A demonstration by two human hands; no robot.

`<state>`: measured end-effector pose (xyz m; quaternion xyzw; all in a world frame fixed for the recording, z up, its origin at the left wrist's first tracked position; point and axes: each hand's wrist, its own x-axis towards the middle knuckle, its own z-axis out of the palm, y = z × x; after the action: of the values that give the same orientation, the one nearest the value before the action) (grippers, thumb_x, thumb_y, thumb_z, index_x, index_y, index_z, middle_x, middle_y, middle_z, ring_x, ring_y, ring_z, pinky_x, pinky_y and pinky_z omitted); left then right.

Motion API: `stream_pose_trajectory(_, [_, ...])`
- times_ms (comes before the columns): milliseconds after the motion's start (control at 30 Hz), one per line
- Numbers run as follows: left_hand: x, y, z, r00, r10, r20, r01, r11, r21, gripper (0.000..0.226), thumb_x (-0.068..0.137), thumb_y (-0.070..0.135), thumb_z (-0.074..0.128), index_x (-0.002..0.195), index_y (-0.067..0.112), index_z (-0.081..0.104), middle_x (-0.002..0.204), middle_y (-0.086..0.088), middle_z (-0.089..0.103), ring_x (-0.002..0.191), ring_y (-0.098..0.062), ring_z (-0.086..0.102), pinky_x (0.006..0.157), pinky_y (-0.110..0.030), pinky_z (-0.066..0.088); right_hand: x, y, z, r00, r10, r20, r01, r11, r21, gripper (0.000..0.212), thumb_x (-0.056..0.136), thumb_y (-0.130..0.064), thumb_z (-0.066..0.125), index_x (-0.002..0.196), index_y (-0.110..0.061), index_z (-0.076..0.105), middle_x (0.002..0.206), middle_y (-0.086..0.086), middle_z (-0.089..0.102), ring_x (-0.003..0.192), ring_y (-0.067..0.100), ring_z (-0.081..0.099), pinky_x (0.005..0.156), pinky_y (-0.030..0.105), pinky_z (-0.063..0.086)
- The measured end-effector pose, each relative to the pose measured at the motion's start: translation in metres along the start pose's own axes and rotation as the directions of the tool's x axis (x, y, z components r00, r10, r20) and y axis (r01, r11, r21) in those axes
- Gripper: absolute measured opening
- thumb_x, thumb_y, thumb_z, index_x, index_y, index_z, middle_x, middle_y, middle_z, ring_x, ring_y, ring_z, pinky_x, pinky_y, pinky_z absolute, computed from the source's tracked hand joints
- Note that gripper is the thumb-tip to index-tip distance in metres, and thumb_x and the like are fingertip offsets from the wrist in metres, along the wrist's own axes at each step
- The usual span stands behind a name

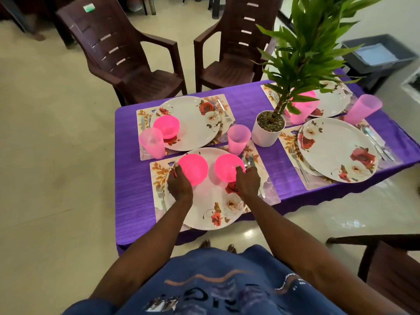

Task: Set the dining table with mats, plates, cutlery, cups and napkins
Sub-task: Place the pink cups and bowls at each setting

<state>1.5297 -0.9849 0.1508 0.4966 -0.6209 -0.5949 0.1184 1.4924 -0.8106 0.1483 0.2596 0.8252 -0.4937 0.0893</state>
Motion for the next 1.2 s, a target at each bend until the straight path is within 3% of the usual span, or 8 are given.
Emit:
stream_pose_trajectory(133, [-0.013, 0.014, 0.004, 0.997, 0.078, -0.025, -0.077, 0.997, 0.02, 0.055, 0.1, 0.054, 0.038, 0.128, 0.012, 0.061, 0.129, -0.009, 0.06, 0.115, -0.028, 0.055, 0.089, -0.037, 0.041, 0.0, 0.004, -0.005, 1.0, -0.01, 0.016, 0.01, 1.0, -0.015, 0.043, 0.087, -0.022, 0.057, 0.126, -0.005, 0.05, 0.118, 0.013, 0.063, 0.1, 0.027, 0.06, 0.07, 0.032, 0.049])
stream_pose_trajectory(300, [-0.033, 0.032, 0.022, 0.979, 0.172, 0.106, -0.172, 0.985, -0.013, 0.052, 0.099, 0.054, 0.042, 0.121, 0.013, 0.063, 0.121, -0.008, 0.063, 0.109, -0.027, 0.057, 0.08, -0.034, 0.045, -0.001, 0.003, -0.013, 0.995, 0.011, -0.101, -0.005, 0.998, 0.064, 0.054, 0.091, -0.05, 0.053, 0.13, -0.012, 0.048, 0.124, 0.008, 0.061, 0.109, 0.028, 0.059, 0.09, 0.043, 0.051])
stream_pose_trajectory(500, [-0.079, 0.036, 0.069, 0.841, 0.272, 0.467, -0.335, 0.941, 0.055, 0.045, 0.102, 0.046, 0.042, 0.124, 0.013, 0.063, 0.124, -0.007, 0.063, 0.104, -0.018, 0.055, 0.085, -0.032, 0.045, 0.014, 0.006, -0.05, 0.974, 0.023, -0.226, 0.023, 0.98, 0.197, 0.032, 0.1, -0.039, 0.046, 0.108, -0.009, 0.055, 0.1, 0.005, 0.06, 0.094, 0.023, 0.055, 0.073, 0.031, 0.038])
stream_pose_trajectory(700, [-0.128, 0.027, 0.126, 0.73, 0.283, 0.622, -0.428, 0.899, 0.094, 0.041, 0.103, 0.042, 0.041, 0.126, 0.013, 0.061, 0.125, -0.008, 0.064, 0.113, -0.025, 0.057, 0.088, -0.029, 0.035, 0.038, 0.029, -0.112, 0.942, 0.105, -0.319, 0.008, 0.943, 0.333, 0.041, 0.103, -0.039, 0.033, 0.112, -0.009, 0.06, 0.109, 0.009, 0.064, 0.1, 0.026, 0.057, 0.084, 0.04, 0.045])
stream_pose_trajectory(867, [-0.17, 0.015, 0.189, 0.731, 0.235, 0.64, -0.413, 0.9, 0.141, 0.042, 0.102, 0.044, 0.041, 0.107, 0.007, 0.061, 0.107, -0.01, 0.064, 0.097, -0.028, 0.057, 0.075, -0.032, 0.035, 0.06, 0.05, -0.165, 0.935, 0.151, -0.319, -0.007, 0.912, 0.411, 0.058, 0.1, -0.056, 0.025, 0.117, -0.013, 0.061, 0.116, 0.01, 0.066, 0.107, 0.03, 0.06, 0.096, 0.051, 0.047])
stream_pose_trajectory(1033, [-0.225, -0.008, 0.265, 0.76, 0.179, 0.625, -0.341, 0.928, 0.149, 0.037, 0.094, 0.048, 0.043, 0.107, 0.017, 0.058, 0.109, -0.01, 0.065, 0.098, -0.032, 0.062, 0.085, -0.052, 0.052, 0.094, 0.079, -0.243, 0.953, 0.078, -0.293, 0.031, 0.935, 0.352, 0.063, 0.095, -0.066, 0.026, 0.111, -0.016, 0.061, 0.109, 0.007, 0.066, 0.102, 0.028, 0.061, 0.092, 0.05, 0.048])
stream_pose_trajectory(1100, [-0.253, -0.011, 0.29, 0.77, 0.162, 0.617, -0.325, 0.932, 0.162, 0.043, 0.091, 0.052, 0.042, 0.112, 0.018, 0.057, 0.11, -0.009, 0.065, 0.098, -0.032, 0.062, 0.087, -0.05, 0.052, 0.104, 0.086, -0.278, 0.964, 0.043, -0.261, 0.042, 0.949, 0.313, 0.056, 0.097, -0.062, 0.032, 0.11, -0.015, 0.059, 0.108, 0.005, 0.065, 0.1, 0.026, 0.06, 0.089, 0.045, 0.048])
stream_pose_trajectory(1200, [-0.293, -0.013, 0.324, 0.773, 0.166, 0.612, -0.339, 0.924, 0.178, 0.038, 0.098, 0.043, 0.044, 0.116, 0.012, 0.058, 0.109, -0.006, 0.063, 0.098, -0.023, 0.058, 0.083, -0.032, 0.044, 0.126, 0.099, -0.324, 0.979, 0.042, -0.201, 0.009, 0.97, 0.244, 0.052, 0.094, -0.06, 0.044, 0.114, -0.014, 0.058, 0.11, 0.009, 0.066, 0.099, 0.029, 0.061, 0.089, 0.046, 0.049])
